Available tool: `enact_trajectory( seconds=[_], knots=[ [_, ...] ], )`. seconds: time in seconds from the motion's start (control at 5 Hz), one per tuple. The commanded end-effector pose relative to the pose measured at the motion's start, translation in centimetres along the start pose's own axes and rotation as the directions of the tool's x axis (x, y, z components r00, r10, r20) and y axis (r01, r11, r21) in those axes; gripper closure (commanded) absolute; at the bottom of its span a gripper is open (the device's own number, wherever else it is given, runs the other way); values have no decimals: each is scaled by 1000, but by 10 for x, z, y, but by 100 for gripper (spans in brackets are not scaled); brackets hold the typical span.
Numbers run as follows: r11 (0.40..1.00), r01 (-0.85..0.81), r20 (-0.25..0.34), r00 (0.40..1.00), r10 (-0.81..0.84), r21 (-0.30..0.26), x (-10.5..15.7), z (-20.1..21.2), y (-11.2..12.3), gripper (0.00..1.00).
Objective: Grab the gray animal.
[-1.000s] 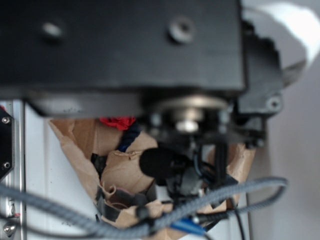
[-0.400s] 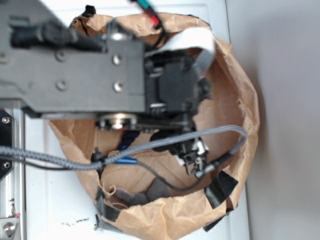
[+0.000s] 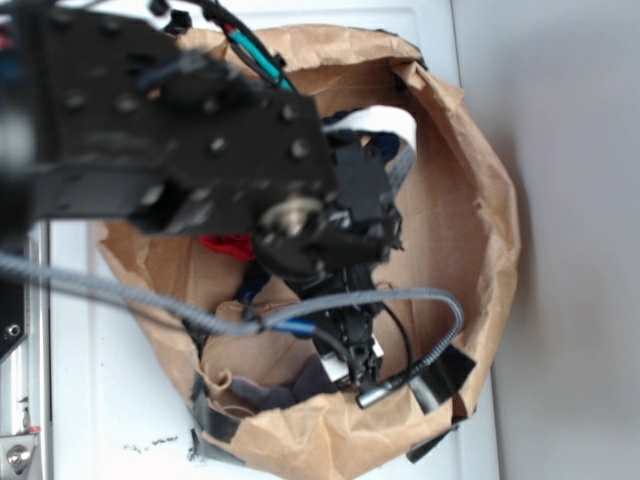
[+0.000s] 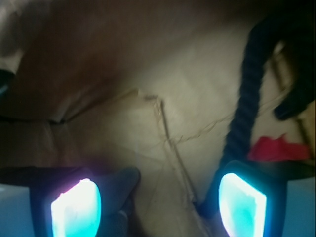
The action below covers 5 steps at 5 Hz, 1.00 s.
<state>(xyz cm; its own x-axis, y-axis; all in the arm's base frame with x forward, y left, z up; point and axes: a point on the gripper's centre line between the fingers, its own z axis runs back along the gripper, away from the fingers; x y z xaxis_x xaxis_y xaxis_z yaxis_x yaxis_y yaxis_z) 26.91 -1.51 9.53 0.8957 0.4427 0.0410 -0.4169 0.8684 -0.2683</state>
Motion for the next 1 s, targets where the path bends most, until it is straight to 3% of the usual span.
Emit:
enact_trajectory(
  seconds=[0.0,0.4,0.6,0.8],
  knots=[
    [990,76,3,997,-76,-121,-1,12,2,0],
    [986,127,25,992,-125,-105,-3,-12,4,0],
    [982,185,4,983,-185,-41,-11,-30,-1,0],
    [969,244,-13,970,-245,-46,-17,-38,-18,0]
  ],
)
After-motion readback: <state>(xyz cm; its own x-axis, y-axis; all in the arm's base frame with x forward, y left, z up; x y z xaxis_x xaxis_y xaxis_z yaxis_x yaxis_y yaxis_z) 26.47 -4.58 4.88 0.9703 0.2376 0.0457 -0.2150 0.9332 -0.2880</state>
